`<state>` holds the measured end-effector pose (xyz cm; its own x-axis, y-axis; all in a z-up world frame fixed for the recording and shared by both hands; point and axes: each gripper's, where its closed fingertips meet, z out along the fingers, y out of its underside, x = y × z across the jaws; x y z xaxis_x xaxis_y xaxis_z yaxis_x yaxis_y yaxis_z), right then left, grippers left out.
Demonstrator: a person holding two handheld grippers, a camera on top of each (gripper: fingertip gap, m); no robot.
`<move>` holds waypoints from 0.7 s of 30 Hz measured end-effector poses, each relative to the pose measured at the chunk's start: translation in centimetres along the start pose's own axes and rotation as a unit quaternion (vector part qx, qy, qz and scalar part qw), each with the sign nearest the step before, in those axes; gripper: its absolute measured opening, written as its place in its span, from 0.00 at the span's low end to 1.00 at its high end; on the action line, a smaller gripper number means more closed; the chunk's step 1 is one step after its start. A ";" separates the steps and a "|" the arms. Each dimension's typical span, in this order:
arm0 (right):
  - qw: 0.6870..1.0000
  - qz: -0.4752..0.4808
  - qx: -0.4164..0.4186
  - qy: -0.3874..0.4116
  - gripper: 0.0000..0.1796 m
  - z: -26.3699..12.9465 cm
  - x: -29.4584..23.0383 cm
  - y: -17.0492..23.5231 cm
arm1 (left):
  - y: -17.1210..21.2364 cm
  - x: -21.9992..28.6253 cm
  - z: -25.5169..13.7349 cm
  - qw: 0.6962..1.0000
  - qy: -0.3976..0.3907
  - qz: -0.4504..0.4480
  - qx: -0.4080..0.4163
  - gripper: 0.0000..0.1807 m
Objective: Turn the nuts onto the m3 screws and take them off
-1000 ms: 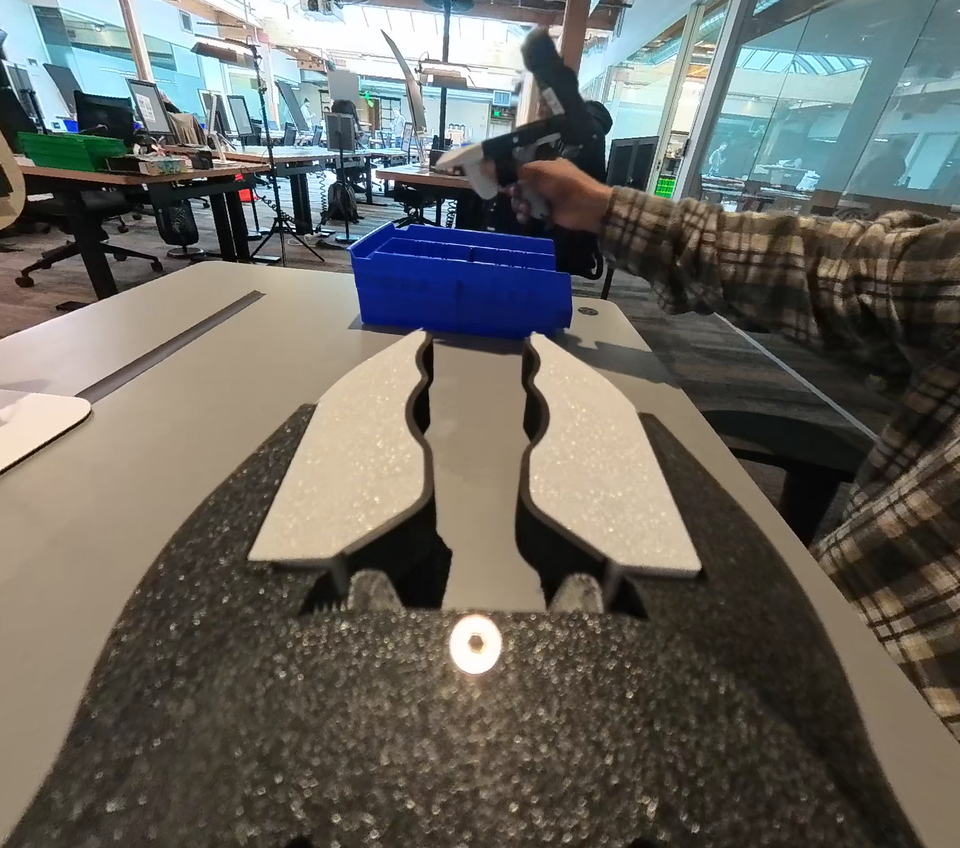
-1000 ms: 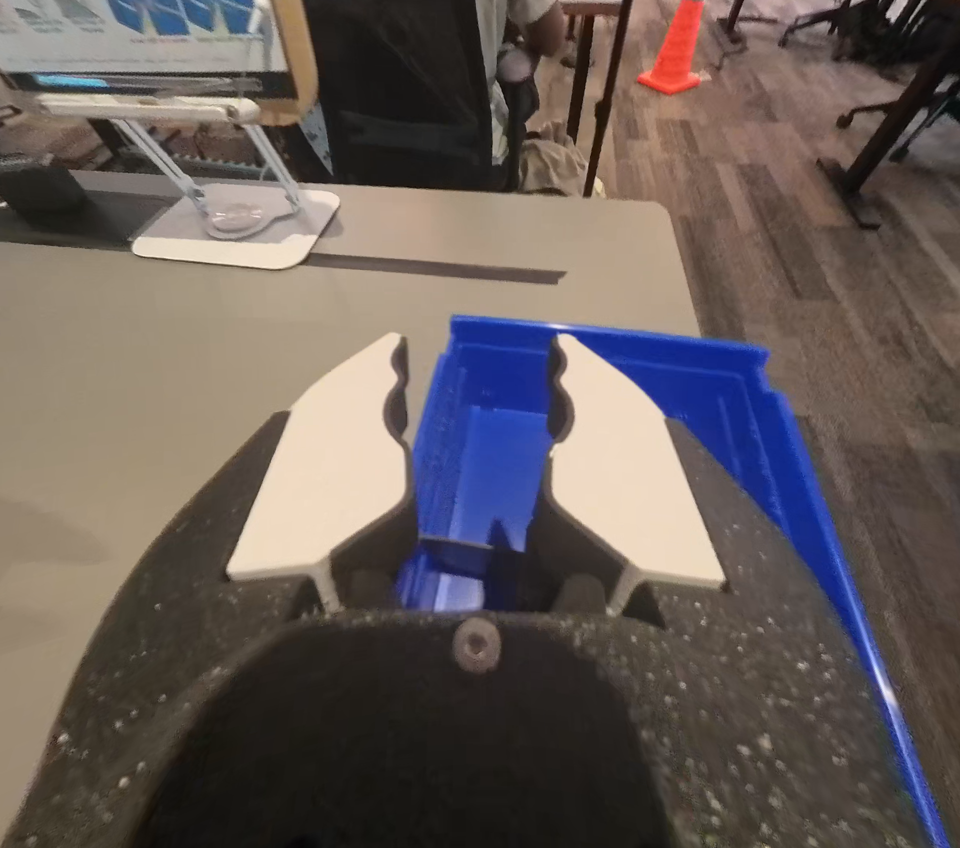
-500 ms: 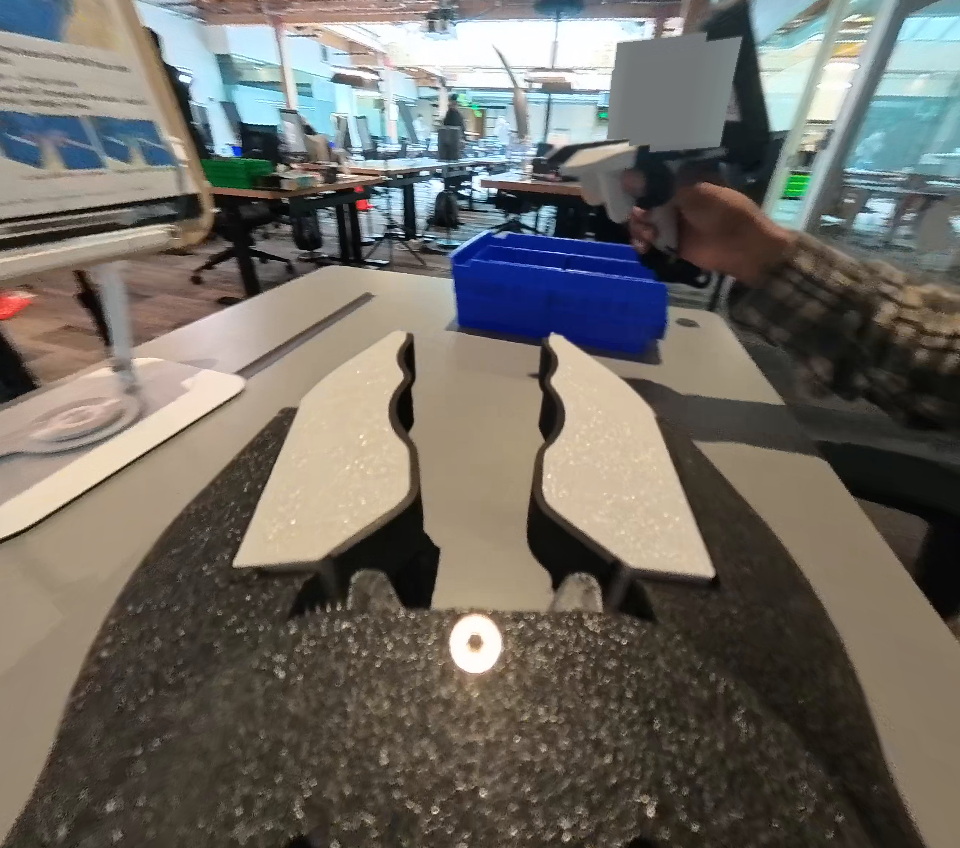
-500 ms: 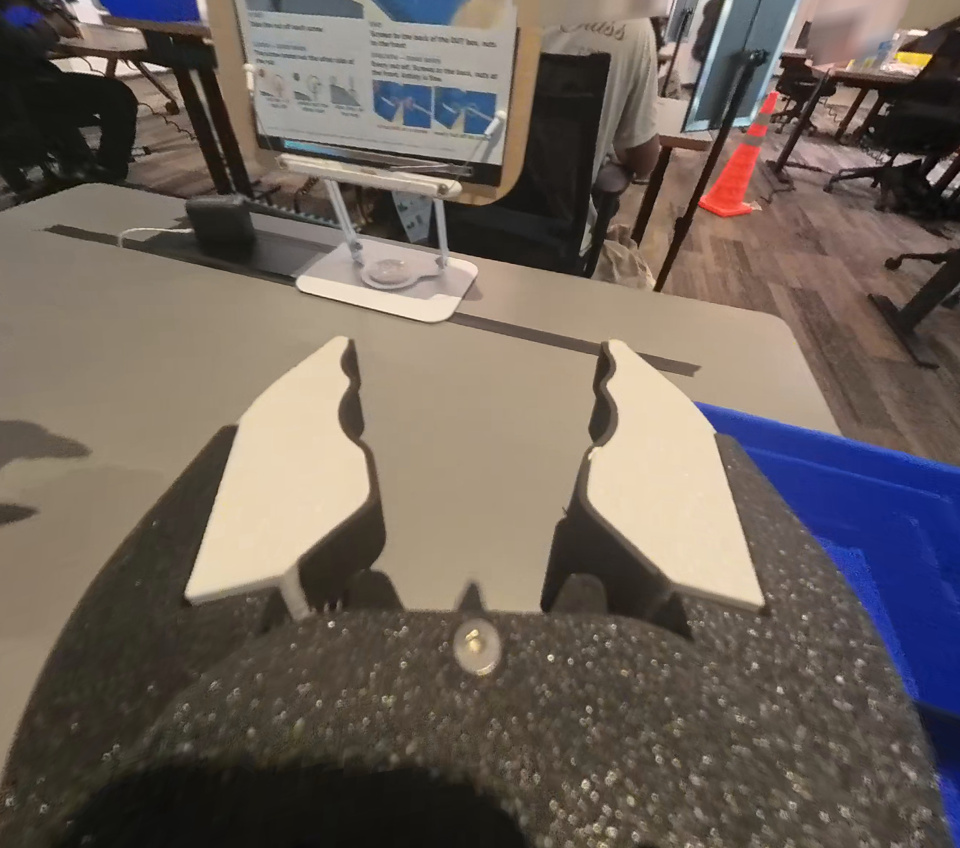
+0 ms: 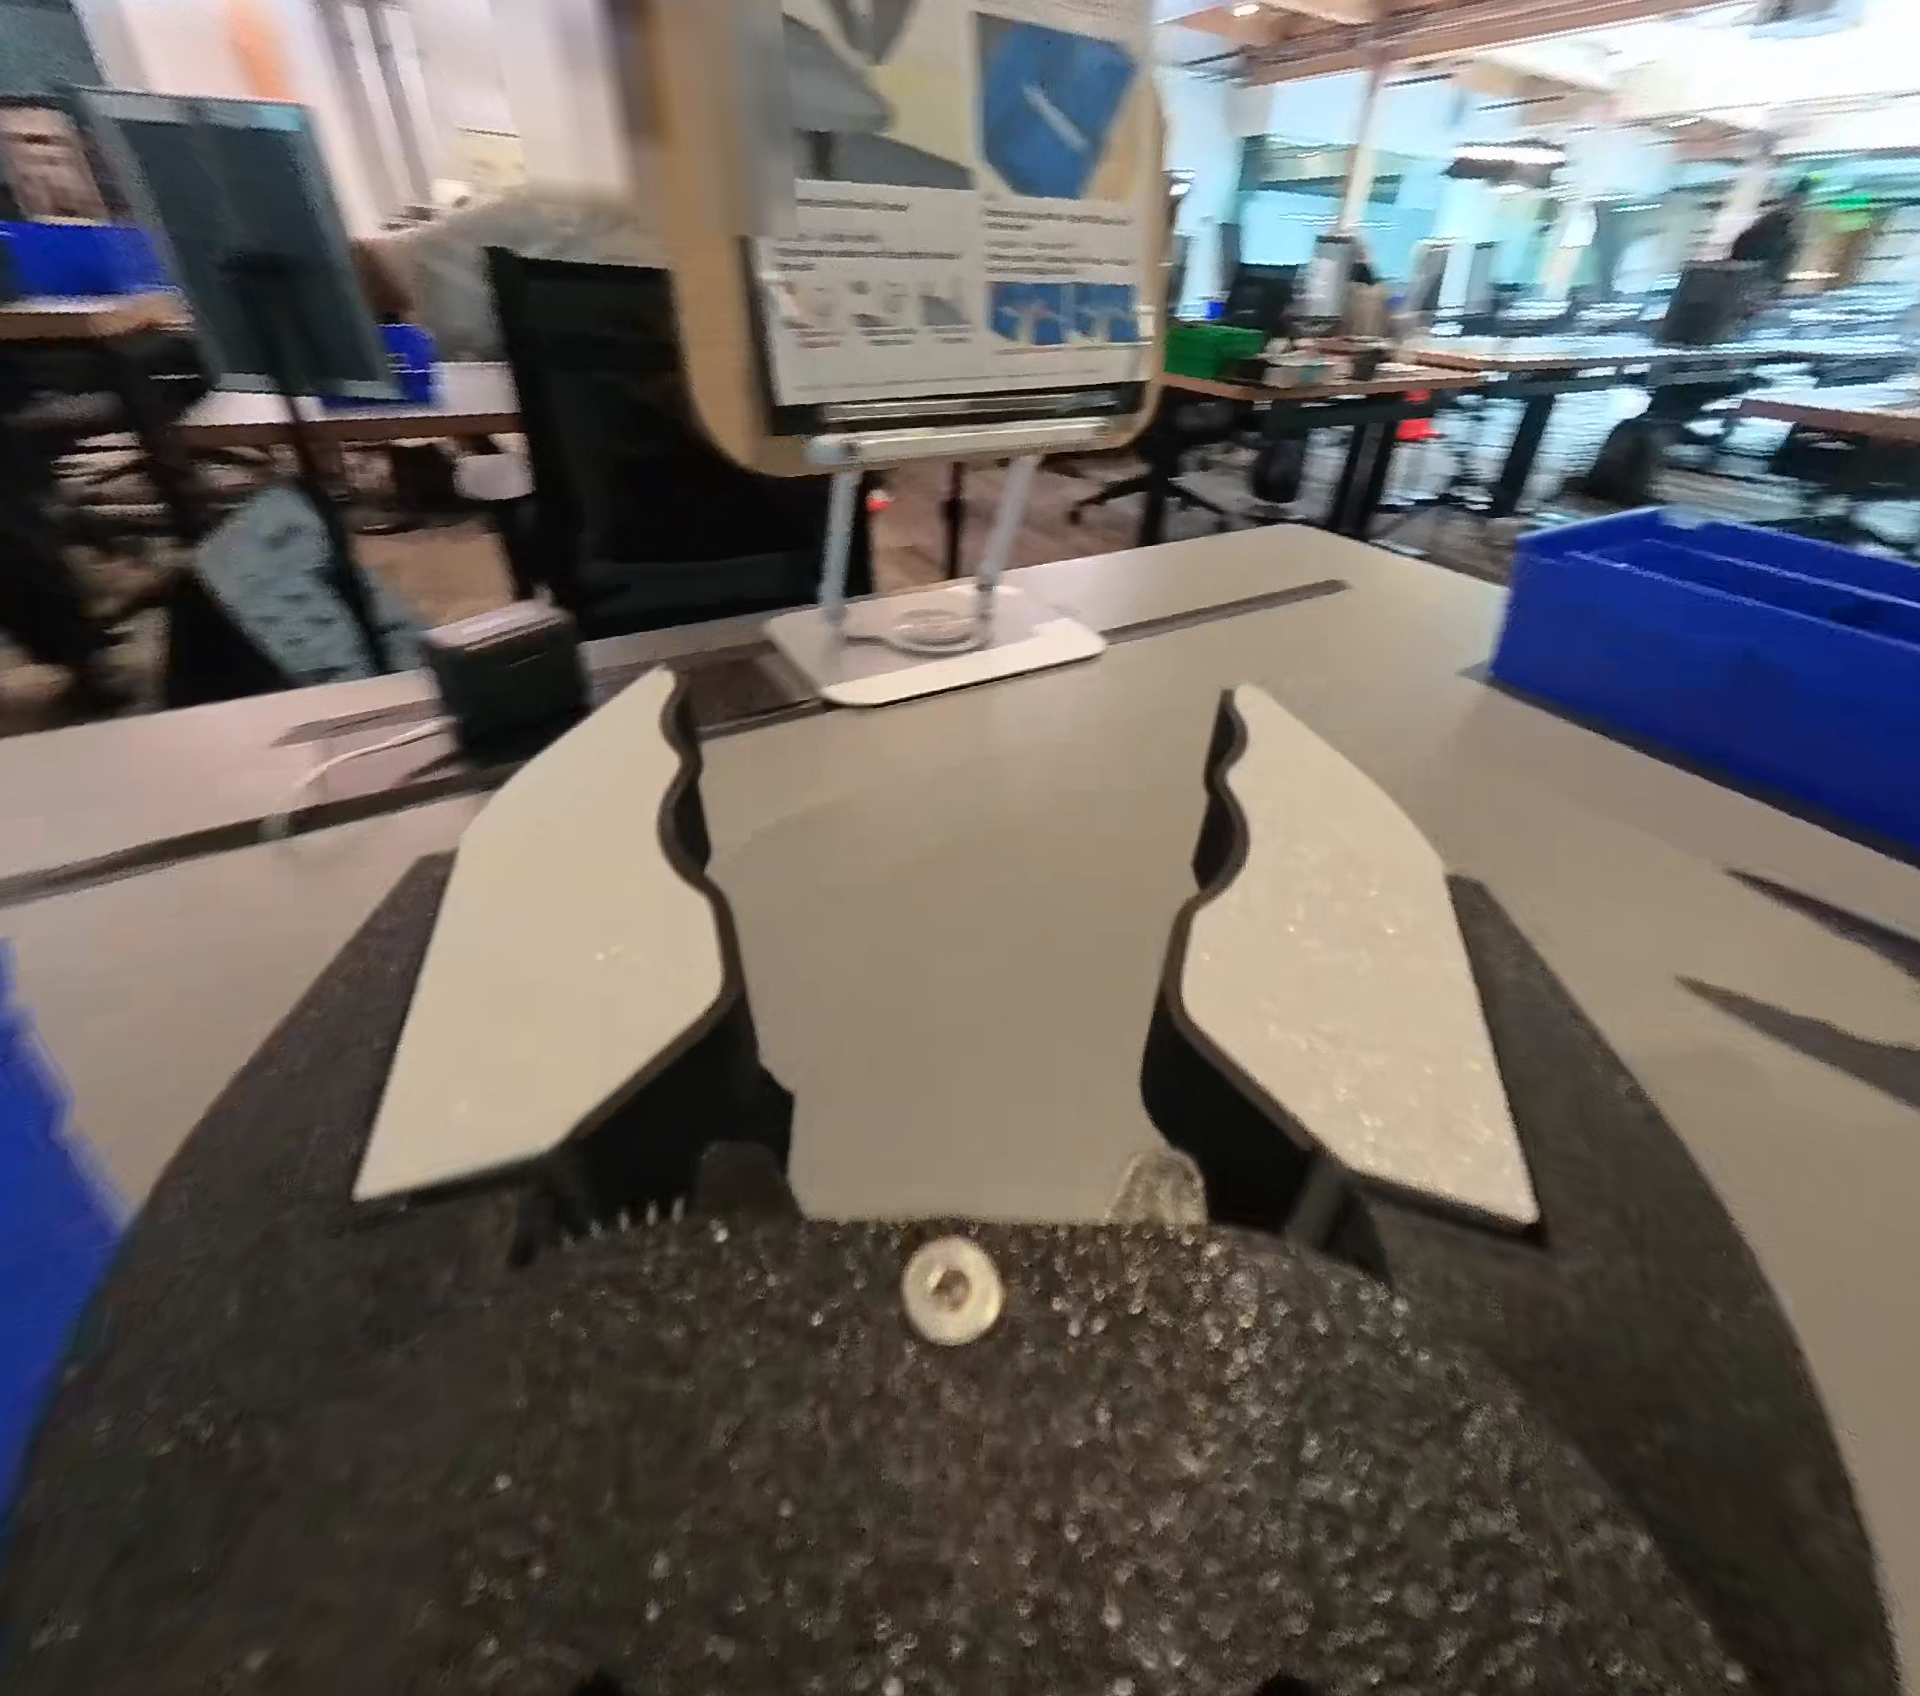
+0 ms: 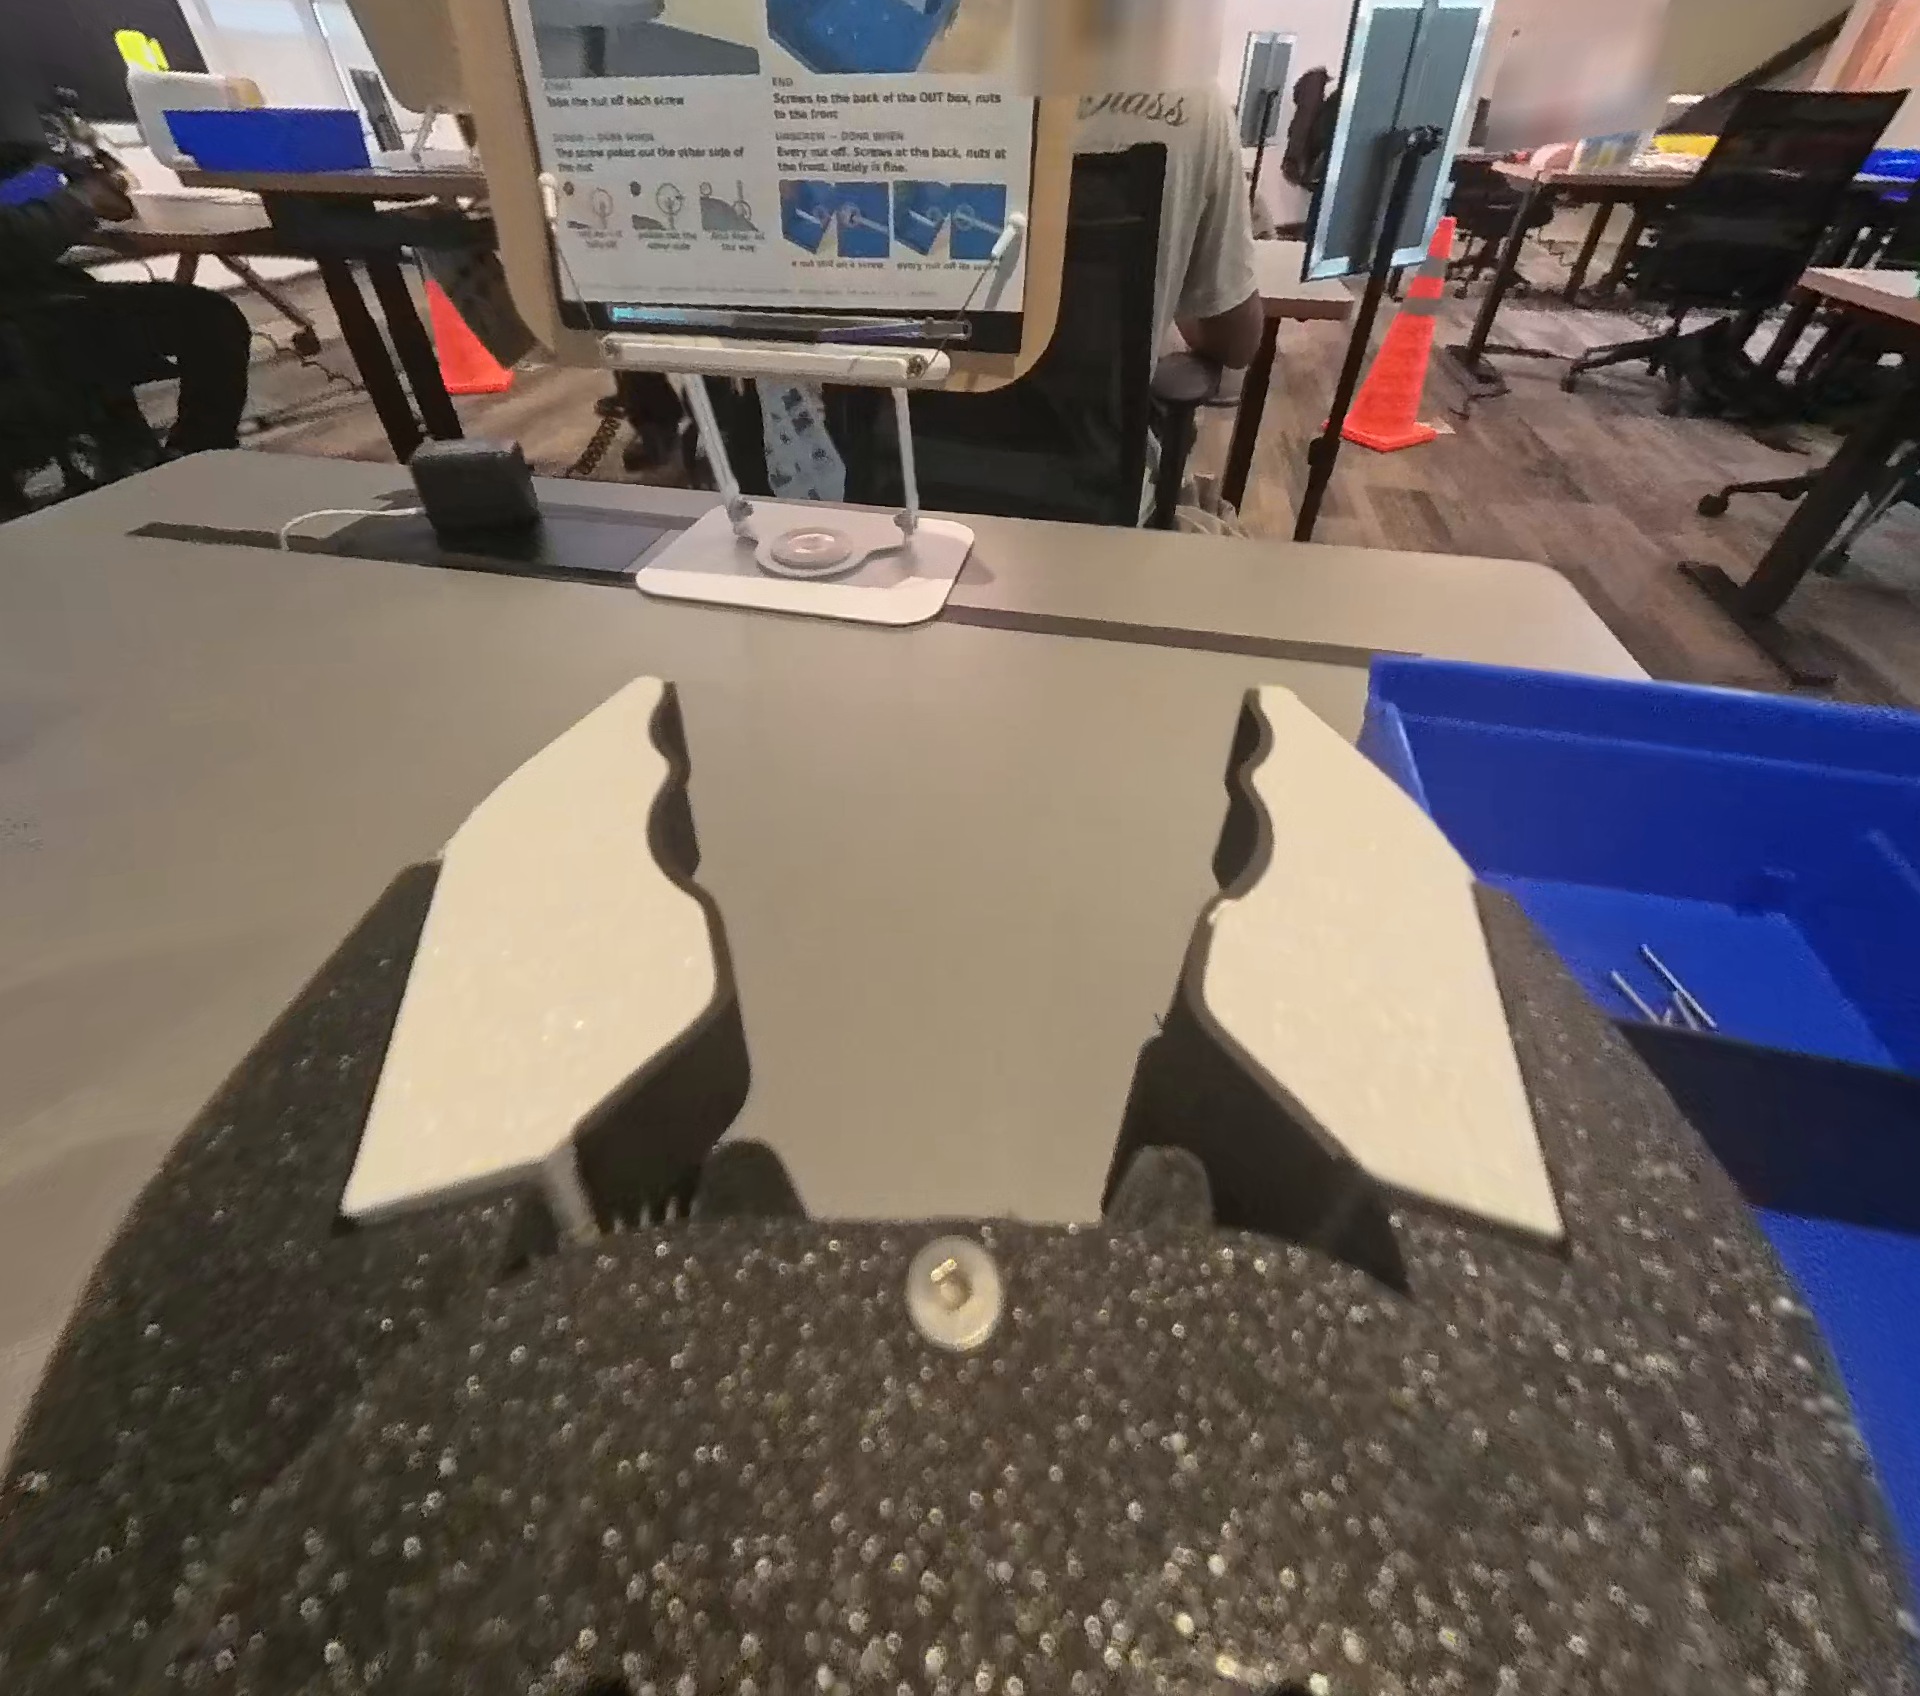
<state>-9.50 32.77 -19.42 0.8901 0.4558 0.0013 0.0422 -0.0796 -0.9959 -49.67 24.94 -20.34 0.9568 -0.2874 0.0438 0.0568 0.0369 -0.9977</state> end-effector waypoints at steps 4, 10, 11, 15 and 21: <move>1.000 0.001 0.003 0.020 0.55 -1.5 0.0 0.7 | -0.5 -2.1 -4.4 0.997 -0.076 0.022 -0.008 0.52; 0.999 0.008 0.005 0.041 0.54 -3.5 0.6 1.3 | -1.0 -3.8 -9.3 0.990 -0.135 0.029 -0.027 0.53; 0.999 0.011 0.004 0.044 0.54 -3.7 0.8 1.3 | -1.0 -4.1 -10.0 0.989 -0.143 0.028 -0.026 0.53; 0.998 0.016 0.003 0.056 0.54 -4.6 1.6 1.3 | -1.6 -5.0 -12.2 0.986 -0.165 0.024 -0.021 0.53; 0.997 -0.005 -0.007 0.083 0.54 -5.6 3.1 0.3 | -2.3 -5.1 -13.3 0.987 -0.161 0.019 -0.016 0.52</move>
<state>-4.14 29.20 -19.25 0.9521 0.3046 0.0278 0.0576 -0.0893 -0.9943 -58.47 13.61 -19.01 0.9994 0.0321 0.0151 0.0148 0.0092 -0.9998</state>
